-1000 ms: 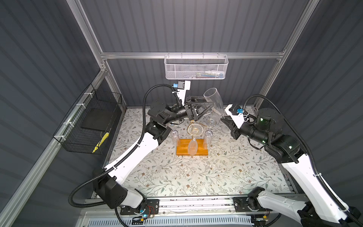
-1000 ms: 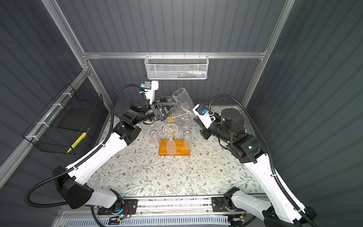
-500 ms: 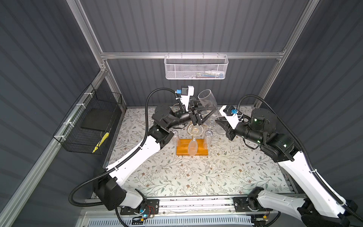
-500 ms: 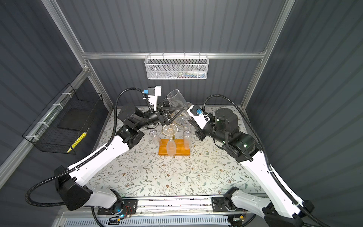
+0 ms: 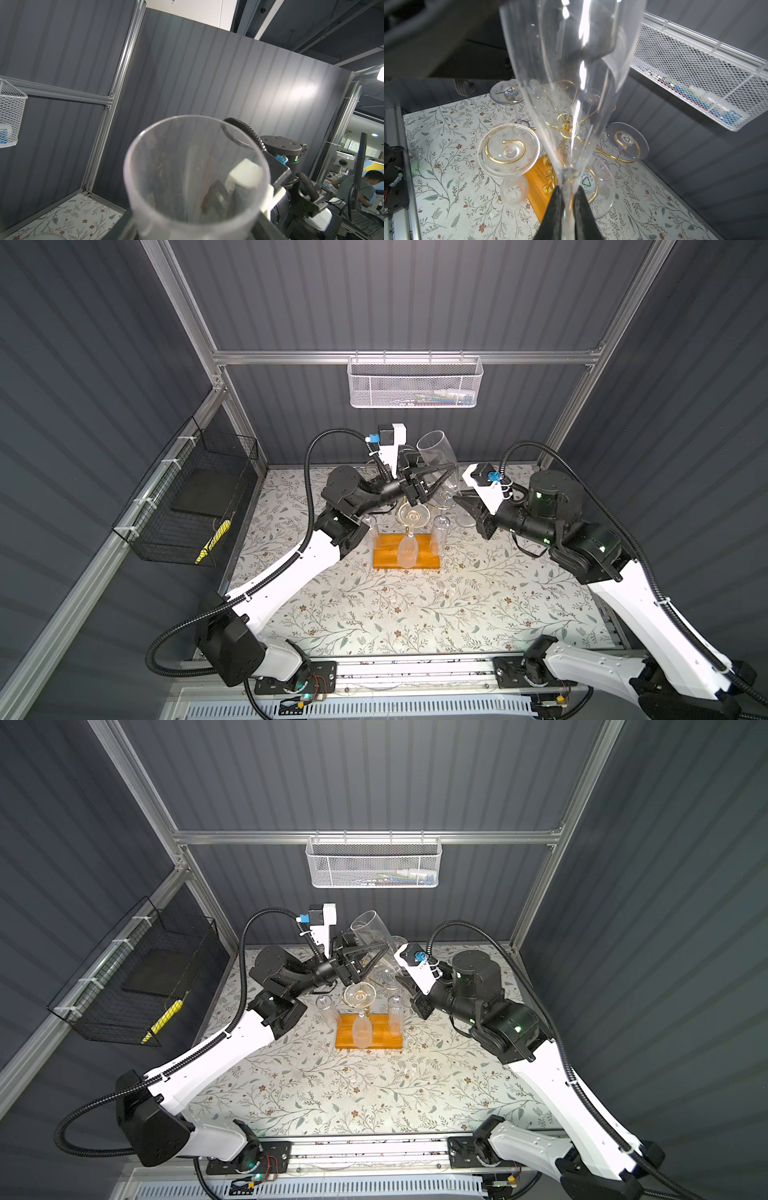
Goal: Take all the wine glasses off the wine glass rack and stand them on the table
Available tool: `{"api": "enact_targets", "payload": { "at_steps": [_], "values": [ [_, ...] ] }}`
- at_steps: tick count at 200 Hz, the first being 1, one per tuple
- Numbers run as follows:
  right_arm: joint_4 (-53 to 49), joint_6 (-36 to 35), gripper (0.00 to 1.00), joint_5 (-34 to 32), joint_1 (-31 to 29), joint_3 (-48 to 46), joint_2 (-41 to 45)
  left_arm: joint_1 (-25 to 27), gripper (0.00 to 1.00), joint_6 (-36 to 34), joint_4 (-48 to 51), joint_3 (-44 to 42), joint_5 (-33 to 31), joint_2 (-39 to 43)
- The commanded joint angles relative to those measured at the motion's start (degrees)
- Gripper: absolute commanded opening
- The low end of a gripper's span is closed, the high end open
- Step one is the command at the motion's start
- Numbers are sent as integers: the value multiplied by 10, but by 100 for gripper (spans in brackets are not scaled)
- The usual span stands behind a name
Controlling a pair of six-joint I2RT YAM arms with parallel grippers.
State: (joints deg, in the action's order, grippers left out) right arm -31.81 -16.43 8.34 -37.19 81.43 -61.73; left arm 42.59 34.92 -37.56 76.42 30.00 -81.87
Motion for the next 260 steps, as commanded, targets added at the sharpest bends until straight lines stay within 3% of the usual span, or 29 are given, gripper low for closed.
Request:
{"api": "enact_targets", "payload": {
  "at_steps": [1, 106, 154, 195, 236, 244, 260],
  "values": [
    [2, 6, 0, 2, -4, 18, 0, 7, 65, 0, -44, 5, -4, 6],
    [-4, -3, 0, -2, -10, 16, 3, 14, 51, 2, -48, 16, -11, -8],
    [-3, -2, 0, -4, -10, 14, 5, 17, 50, 7, -58, 16, -11, -10],
    [16, 1, 42, -12, -10, 3, 18, 16, 49, 24, -76, 16, -22, -8],
    [23, -1, 75, -18, -10, 4, 37, 17, 48, 21, -79, 21, -28, -6],
    [24, -1, 97, -21, -10, 5, 42, 17, 48, 18, -78, 21, -29, -5],
    [32, -1, 99, -30, -10, 9, 56, 16, 48, 3, -71, 23, -35, -2]
  ]
}}
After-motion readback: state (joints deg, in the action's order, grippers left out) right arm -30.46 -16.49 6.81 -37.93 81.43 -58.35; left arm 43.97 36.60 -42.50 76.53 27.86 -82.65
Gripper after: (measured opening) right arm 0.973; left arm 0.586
